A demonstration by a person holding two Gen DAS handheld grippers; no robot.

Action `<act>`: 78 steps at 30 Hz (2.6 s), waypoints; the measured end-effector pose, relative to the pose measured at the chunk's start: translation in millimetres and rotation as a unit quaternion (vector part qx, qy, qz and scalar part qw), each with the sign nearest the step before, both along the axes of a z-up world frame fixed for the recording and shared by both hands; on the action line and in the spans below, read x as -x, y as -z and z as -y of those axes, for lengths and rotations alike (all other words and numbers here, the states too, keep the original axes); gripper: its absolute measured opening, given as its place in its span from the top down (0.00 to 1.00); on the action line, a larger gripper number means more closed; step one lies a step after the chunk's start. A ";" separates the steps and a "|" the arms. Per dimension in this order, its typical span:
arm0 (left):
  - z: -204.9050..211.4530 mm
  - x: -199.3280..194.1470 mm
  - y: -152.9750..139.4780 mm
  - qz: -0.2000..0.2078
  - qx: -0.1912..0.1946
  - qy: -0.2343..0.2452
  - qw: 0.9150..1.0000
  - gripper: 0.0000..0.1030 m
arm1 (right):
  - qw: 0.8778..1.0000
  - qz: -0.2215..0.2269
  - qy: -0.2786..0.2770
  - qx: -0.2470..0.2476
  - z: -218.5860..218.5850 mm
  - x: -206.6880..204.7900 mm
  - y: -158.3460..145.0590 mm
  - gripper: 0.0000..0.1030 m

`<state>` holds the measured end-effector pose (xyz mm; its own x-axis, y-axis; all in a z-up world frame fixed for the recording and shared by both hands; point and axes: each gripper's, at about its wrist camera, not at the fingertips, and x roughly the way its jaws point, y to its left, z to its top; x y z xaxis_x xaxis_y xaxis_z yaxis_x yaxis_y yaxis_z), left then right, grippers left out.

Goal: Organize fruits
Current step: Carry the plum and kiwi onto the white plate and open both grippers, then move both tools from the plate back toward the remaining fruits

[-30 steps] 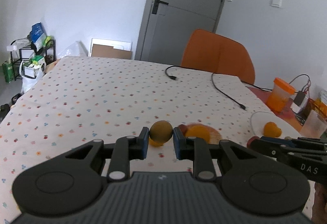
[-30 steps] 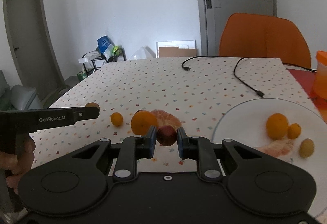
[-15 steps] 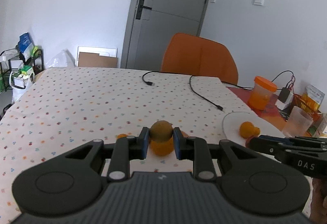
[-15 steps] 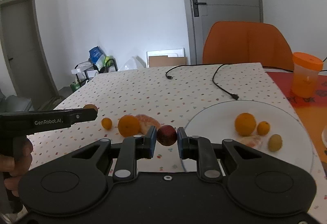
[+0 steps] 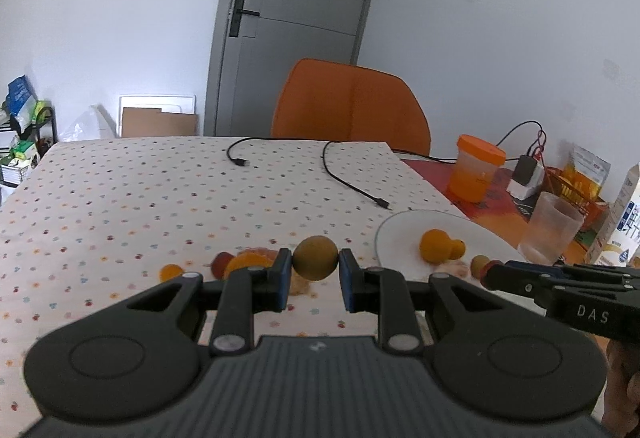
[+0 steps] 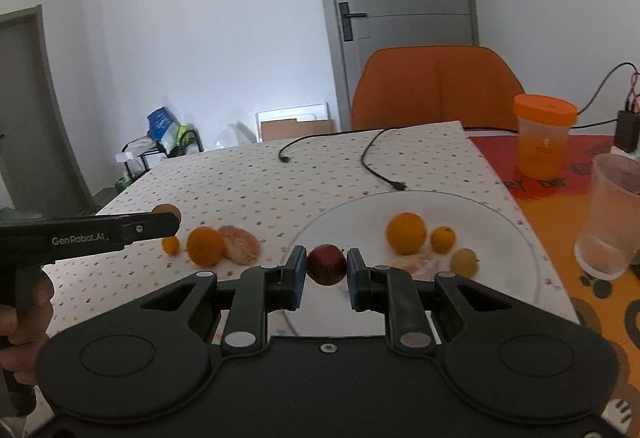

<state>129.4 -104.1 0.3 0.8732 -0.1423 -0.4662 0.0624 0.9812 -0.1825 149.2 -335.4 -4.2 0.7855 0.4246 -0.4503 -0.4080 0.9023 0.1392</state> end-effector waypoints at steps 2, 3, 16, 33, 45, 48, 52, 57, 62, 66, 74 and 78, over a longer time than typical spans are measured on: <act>4.7 -1.1 0.4 -0.001 -0.001 0.005 1.000 0.77 | 1.000 -0.001 0.006 -0.002 5.9 0.0 1.1 0.81; 6.9 -1.7 0.7 -0.001 -0.002 0.007 1.000 0.77 | 1.000 -0.001 0.008 -0.003 8.8 -0.2 1.6 0.81; 36.6 -9.9 13.9 -0.016 -0.011 0.042 0.999 0.77 | 0.999 -0.012 0.048 -0.016 43.1 -1.0 14.2 0.81; 89.3 -29.7 26.1 -0.040 -0.032 0.089 0.995 0.77 | 0.996 -0.010 0.069 -0.048 78.6 0.1 22.6 0.74; 66.8 -25.3 24.4 -0.048 -0.018 0.071 0.996 0.62 | 0.996 -0.012 0.063 -0.055 76.3 0.0 23.1 0.70; 55.4 -20.3 21.7 -0.043 -0.018 0.058 0.997 0.51 | 0.997 -0.009 0.057 -0.051 66.9 0.7 20.9 0.66; 38.2 -13.9 19.7 -0.040 -0.016 0.036 0.998 0.39 | 0.997 -0.010 0.054 -0.051 55.8 -0.4 19.6 0.59; 18.9 -6.0 16.5 -0.040 -0.008 0.013 0.999 0.18 | 0.998 -0.008 0.043 -0.049 42.3 1.4 17.3 0.43; 4.6 1.2 12.9 -0.032 -0.013 -0.005 0.999 0.14 | 0.998 -0.003 0.032 -0.046 29.2 3.4 12.8 0.28; -8.6 7.9 11.5 -0.026 -0.002 -0.014 1.000 0.13 | 0.999 0.002 0.024 -0.046 19.8 5.5 8.4 0.12; -27.4 23.6 8.5 -0.019 0.008 -0.026 0.999 0.13 | 0.999 0.009 0.001 -0.049 2.0 8.9 1.8 0.04; -36.5 30.7 5.9 -0.015 0.010 -0.031 0.999 0.13 | 0.999 0.012 -0.010 -0.045 -9.1 10.6 -0.9 0.03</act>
<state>98.7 -67.6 -5.6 0.8667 -0.0986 -0.4890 -0.0033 0.9791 -0.2032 138.6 -326.3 -3.3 0.7864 0.4785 -0.3906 -0.4303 0.8781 0.2095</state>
